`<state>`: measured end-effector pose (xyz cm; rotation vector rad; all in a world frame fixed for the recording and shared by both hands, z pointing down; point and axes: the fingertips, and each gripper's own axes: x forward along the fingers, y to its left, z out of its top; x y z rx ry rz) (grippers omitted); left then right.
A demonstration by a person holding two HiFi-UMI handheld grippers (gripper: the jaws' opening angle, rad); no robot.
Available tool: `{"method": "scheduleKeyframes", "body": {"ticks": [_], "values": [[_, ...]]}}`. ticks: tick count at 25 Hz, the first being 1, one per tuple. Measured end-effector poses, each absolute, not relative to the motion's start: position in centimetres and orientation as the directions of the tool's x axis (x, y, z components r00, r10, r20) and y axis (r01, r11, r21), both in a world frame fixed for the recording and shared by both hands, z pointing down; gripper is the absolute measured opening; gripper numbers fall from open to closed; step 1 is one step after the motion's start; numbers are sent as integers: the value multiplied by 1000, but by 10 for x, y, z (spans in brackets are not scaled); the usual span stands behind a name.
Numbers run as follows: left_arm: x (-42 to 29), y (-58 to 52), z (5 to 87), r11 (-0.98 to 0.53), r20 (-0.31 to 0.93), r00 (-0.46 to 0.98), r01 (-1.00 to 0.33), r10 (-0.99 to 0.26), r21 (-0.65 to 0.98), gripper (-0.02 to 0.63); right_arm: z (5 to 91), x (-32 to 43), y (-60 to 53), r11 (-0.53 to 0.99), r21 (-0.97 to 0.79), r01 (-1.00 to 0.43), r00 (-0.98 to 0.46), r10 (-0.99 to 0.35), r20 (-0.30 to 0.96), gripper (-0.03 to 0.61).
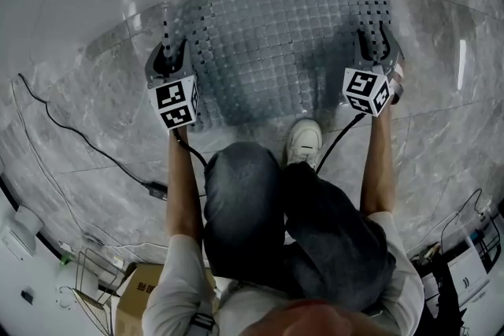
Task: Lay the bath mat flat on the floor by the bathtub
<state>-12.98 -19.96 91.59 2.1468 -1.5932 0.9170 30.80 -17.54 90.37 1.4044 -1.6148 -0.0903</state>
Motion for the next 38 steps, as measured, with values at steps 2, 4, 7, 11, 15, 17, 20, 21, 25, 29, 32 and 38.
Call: {"method": "scheduleKeyframes", "body": {"ticks": [2,4,7,11,15,17,20,21,25,29,32,38], "values": [[-130,-199,913,-327,649,176,-938,-740,-119,197,898,288,-177,355,585,-729,78,-806,587,236],[-130,-198,911,-325,643,180,-939,-745,-114,206,894,267,-178,379,567,-731,32,-811,584,235],[-128,-197,905,-330,631,189,-937,-752,-114,215,889,231,-180,424,539,-728,-45,-814,580,235],[-125,-190,892,-339,610,214,-936,-763,-95,243,889,180,-178,498,499,-709,-155,-800,579,233],[-120,-185,888,-362,607,251,-930,-754,-64,255,892,144,-172,557,469,-686,-232,-778,585,232],[-116,-182,888,-374,605,266,-926,-750,-57,258,892,134,-170,571,461,-679,-251,-771,585,230],[-109,-179,893,-403,609,285,-913,-740,-64,258,894,128,-167,585,458,-669,-263,-763,590,228],[-106,-178,894,-410,609,285,-909,-740,-72,258,894,128,-166,588,457,-667,-264,-761,592,227],[-101,-176,882,-421,582,302,-904,-755,-76,268,895,127,-163,595,450,-665,-271,-755,598,225],[-92,-173,876,-450,571,346,-892,-744,-44,268,896,120,-161,602,434,-671,-284,-749,598,222],[-82,-170,868,-488,551,392,-872,-737,-33,268,896,107,-160,613,422,-668,-307,-743,595,221],[-66,-159,846,-547,489,475,-837,-732,-5,268,897,92,-159,630,415,-657,-328,-734,595,221]]}}
